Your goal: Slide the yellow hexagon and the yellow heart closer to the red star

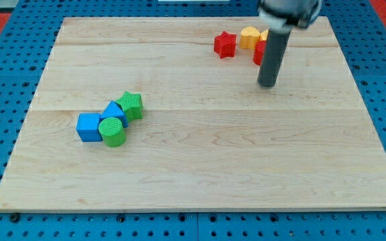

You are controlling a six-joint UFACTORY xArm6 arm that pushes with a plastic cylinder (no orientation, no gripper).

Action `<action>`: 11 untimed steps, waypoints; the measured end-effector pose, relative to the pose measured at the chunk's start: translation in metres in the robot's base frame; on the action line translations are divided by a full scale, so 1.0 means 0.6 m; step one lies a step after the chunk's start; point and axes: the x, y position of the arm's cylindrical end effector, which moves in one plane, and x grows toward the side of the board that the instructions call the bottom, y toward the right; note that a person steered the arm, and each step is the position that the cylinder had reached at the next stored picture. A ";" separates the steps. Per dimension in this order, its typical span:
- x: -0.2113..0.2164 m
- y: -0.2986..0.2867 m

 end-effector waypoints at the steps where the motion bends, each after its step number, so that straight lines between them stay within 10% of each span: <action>1: -0.094 0.145; 3: -0.095 -0.128; 6: -0.153 -0.033; 11: -0.134 -0.202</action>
